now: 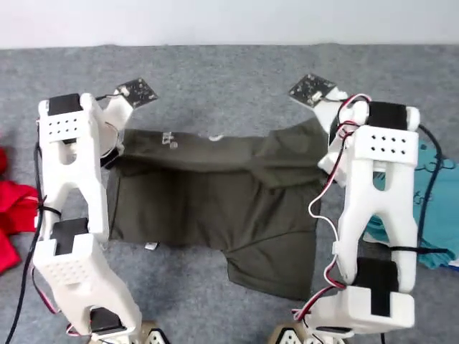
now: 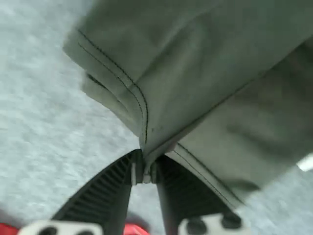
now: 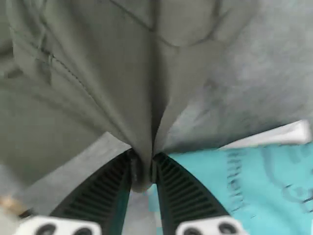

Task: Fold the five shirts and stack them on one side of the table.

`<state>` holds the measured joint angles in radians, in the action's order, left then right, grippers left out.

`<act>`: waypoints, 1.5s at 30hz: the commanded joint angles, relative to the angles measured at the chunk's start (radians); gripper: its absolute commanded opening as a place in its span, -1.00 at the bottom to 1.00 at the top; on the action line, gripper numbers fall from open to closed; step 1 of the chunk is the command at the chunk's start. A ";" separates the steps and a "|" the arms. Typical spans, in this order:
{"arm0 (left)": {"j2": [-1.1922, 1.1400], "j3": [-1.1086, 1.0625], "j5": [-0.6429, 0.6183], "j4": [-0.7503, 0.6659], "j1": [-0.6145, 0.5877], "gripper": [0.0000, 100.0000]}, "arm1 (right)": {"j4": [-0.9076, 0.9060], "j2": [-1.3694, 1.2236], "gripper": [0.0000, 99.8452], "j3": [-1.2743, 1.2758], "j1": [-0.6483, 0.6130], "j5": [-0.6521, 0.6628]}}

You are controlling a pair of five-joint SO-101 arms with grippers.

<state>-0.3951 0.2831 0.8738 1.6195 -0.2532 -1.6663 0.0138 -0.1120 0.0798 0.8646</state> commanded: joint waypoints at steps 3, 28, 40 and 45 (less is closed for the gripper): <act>-0.023 0.048 0.005 0.103 -0.012 -0.95 | -0.131 0.077 -0.98 -0.054 -0.031 -0.087; -0.066 -0.093 0.075 0.137 -0.120 -0.97 | -0.127 0.588 -0.98 0.747 -0.091 0.014; 0.055 -0.275 0.259 0.133 -0.124 -0.96 | -0.125 0.593 -0.98 0.812 -0.094 0.089; 0.066 -0.277 0.256 0.132 -0.126 -0.91 | -0.117 0.601 -0.84 0.812 -0.090 0.087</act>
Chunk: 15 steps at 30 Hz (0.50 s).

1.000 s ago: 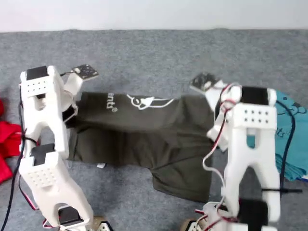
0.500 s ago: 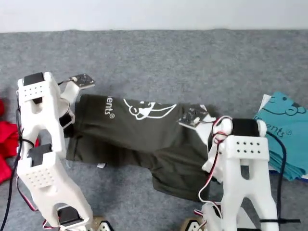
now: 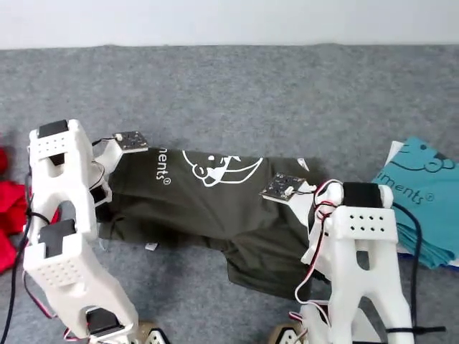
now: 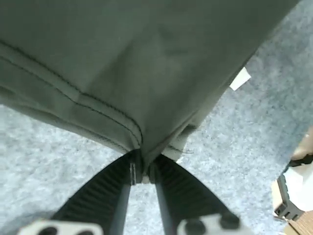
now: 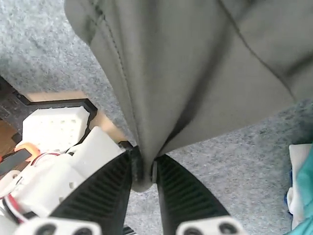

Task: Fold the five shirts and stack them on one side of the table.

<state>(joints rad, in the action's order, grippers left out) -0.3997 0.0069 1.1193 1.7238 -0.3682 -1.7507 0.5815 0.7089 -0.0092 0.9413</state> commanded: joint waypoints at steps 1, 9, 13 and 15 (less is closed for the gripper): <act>0.074 -0.001 0.011 0.028 -0.014 -0.88 | -0.033 0.033 -0.79 -0.009 -0.001 0.011; 0.138 -0.004 0.009 0.029 -0.112 -0.75 | -0.041 0.033 -0.57 -0.011 0.001 0.009; 0.212 -0.007 0.008 0.031 -0.124 -0.71 | -0.035 0.031 -0.57 -0.044 -0.004 0.009; 0.252 -0.007 0.008 0.031 -0.120 -0.71 | -0.027 0.024 -0.57 -0.083 -0.002 0.008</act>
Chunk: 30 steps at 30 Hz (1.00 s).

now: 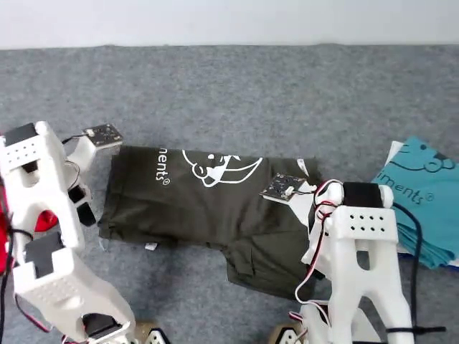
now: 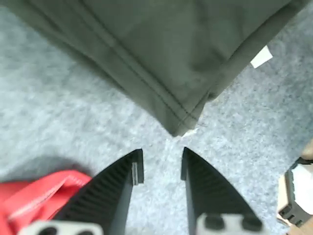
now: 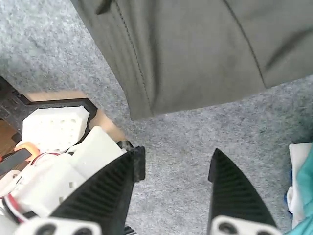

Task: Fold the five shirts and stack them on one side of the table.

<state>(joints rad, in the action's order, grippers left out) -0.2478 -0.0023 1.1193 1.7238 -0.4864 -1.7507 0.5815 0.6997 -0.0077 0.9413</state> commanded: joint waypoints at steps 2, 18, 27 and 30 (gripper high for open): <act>0.141 0.007 0.008 0.028 0.002 -0.72 | 0.015 0.024 -0.58 -0.107 -0.001 -0.015; 0.086 0.007 -0.775 -0.397 0.267 -0.97 | 0.797 -0.280 -0.98 -0.124 -0.002 -0.477; -0.064 0.008 -0.842 -0.516 0.281 -0.97 | 0.881 -0.631 -0.98 -0.341 -0.007 -0.589; -0.114 0.008 -0.838 -0.534 0.281 -0.97 | 0.877 -0.737 -0.98 -0.420 -0.007 -0.594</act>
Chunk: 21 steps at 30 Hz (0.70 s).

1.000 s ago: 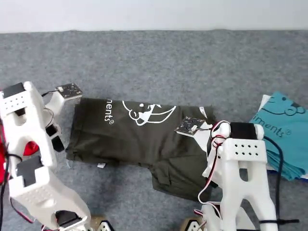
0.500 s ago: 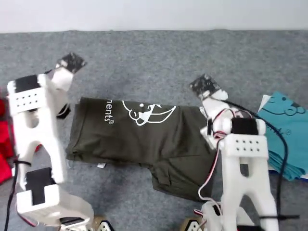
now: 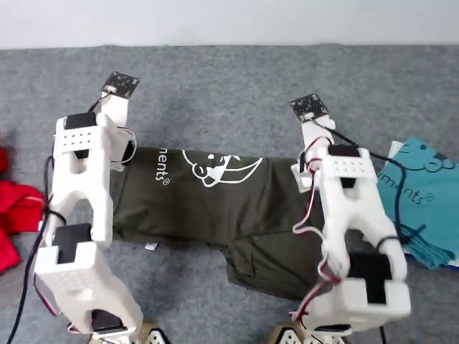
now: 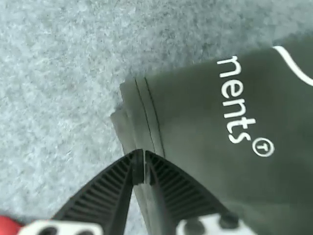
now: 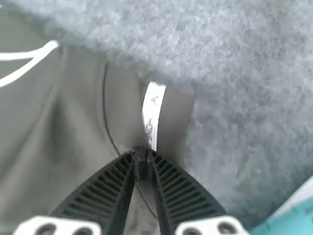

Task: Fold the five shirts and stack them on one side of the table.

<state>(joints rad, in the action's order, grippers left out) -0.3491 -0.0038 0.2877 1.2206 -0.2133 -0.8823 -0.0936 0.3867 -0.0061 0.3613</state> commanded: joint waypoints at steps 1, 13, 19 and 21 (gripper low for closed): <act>-0.031 0.010 -0.006 -0.035 0.008 -0.97 | 0.008 -0.097 -0.98 -0.129 -0.005 -0.014; -0.107 0.012 0.063 0.002 -0.084 -0.97 | -0.124 -0.294 -0.98 -0.311 0.081 -0.008; 0.029 0.010 0.066 0.077 -0.098 -0.97 | -0.226 -0.249 -0.98 -0.354 0.070 -0.008; 0.086 0.005 0.066 0.098 -0.091 -0.97 | -0.251 -0.222 -0.98 -0.353 0.056 -0.008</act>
<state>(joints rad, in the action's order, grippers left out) -0.3905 -0.0023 0.3353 1.2804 -0.3053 -1.0909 -0.3882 0.0706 0.0476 0.3567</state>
